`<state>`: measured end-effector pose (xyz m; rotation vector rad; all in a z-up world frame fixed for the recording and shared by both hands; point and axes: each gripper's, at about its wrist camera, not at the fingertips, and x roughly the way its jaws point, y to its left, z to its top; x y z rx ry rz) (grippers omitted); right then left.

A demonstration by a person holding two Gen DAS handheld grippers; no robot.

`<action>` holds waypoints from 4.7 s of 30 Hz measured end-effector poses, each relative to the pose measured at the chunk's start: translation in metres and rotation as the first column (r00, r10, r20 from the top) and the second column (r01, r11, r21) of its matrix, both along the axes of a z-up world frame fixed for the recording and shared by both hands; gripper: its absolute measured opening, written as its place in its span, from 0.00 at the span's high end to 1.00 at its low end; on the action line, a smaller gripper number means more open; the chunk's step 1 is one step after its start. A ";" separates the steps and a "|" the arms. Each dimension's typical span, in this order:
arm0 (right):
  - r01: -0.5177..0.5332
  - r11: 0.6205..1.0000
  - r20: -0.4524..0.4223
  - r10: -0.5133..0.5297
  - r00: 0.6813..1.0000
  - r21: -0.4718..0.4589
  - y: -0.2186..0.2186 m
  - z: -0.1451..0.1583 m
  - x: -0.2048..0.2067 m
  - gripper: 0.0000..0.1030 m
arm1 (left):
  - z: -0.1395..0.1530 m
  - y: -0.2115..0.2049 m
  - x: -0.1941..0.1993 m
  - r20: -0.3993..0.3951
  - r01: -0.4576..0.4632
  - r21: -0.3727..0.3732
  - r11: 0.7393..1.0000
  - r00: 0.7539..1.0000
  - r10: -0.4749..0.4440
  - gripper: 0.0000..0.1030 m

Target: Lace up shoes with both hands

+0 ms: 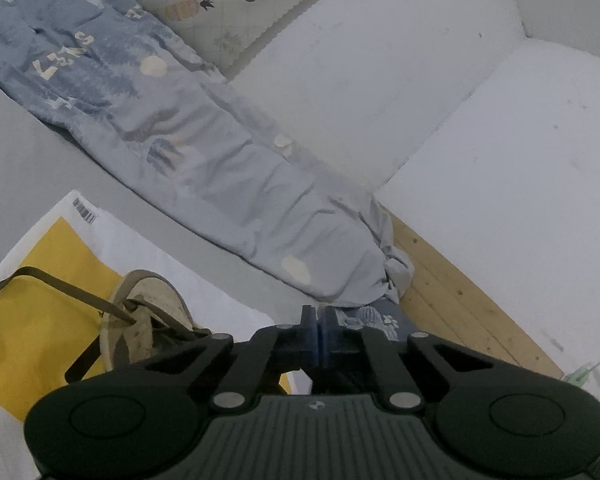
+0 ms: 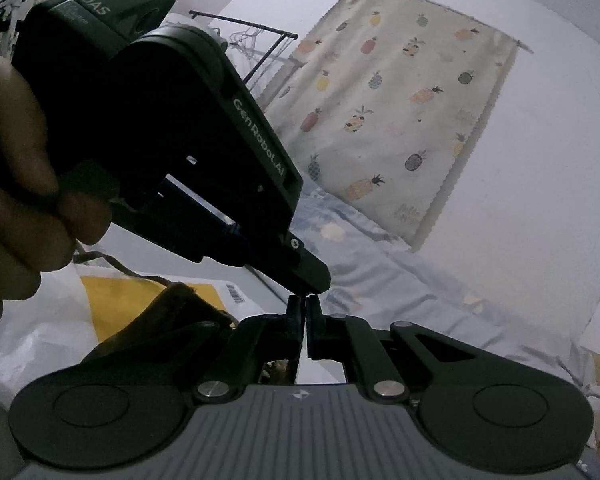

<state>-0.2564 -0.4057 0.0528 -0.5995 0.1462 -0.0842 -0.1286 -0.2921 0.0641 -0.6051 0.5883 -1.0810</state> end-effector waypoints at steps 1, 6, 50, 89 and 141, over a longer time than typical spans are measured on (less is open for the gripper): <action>0.004 1.000 -0.003 -0.004 1.000 0.001 0.001 0.000 0.000 0.98 | 0.000 0.000 0.000 -0.002 -0.005 -0.001 1.000 1.000 0.005 0.99; 0.031 0.998 -0.034 -0.029 0.999 0.050 -0.005 0.007 0.008 0.94 | 0.002 0.002 -0.002 0.035 -0.032 0.022 0.999 0.999 0.032 0.99; 0.178 0.876 -0.044 -0.177 0.983 0.449 -0.073 0.064 0.010 1.00 | 0.009 0.023 0.009 0.080 -0.147 0.122 0.982 0.987 0.138 0.68; -0.186 0.982 -0.508 0.143 0.849 -0.034 0.003 -0.007 0.069 1.00 | -0.031 0.046 0.032 -0.100 -0.010 0.255 0.967 0.994 0.036 0.82; -0.299 0.926 -0.602 0.105 0.792 -0.232 0.013 -0.021 0.105 1.00 | -0.013 0.025 0.013 0.115 -0.043 0.405 0.913 0.993 -0.004 0.86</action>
